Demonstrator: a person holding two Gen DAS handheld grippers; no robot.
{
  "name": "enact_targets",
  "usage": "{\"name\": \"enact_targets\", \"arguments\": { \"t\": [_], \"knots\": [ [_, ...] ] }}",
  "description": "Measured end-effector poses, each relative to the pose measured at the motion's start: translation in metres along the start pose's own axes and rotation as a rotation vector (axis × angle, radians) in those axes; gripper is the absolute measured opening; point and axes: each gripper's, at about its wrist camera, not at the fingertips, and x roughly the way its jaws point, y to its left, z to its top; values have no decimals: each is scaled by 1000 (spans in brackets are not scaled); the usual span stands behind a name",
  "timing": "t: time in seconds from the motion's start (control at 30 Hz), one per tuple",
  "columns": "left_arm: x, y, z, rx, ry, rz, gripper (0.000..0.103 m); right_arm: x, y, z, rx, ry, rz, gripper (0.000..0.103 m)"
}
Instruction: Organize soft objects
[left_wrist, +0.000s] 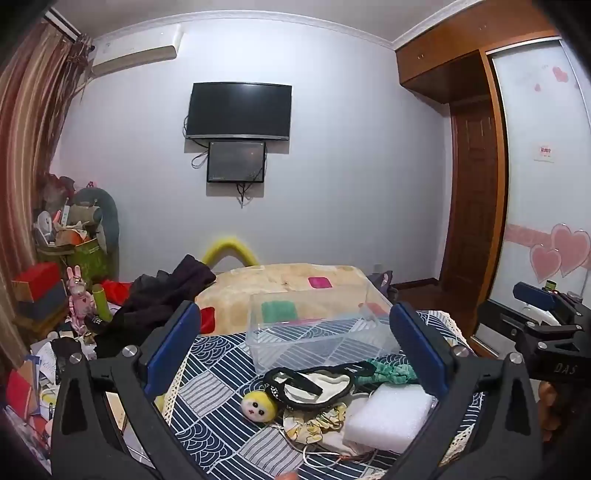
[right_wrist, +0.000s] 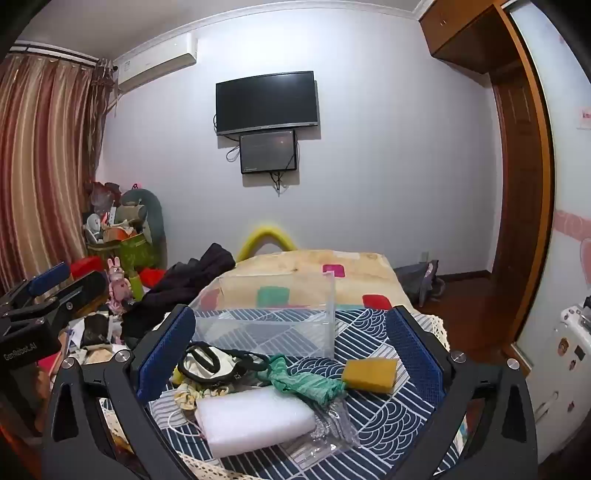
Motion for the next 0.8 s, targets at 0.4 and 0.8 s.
{"name": "enact_targets", "arguments": {
  "t": [0.4,0.8],
  "knots": [
    [3,-7,-8,17,10,-5,103,3,-1,2,-20,-7,10,103],
    [3,-6,-5,29,17,-14,103,-1,4,-2,-27,-14,-2,103]
  ]
}}
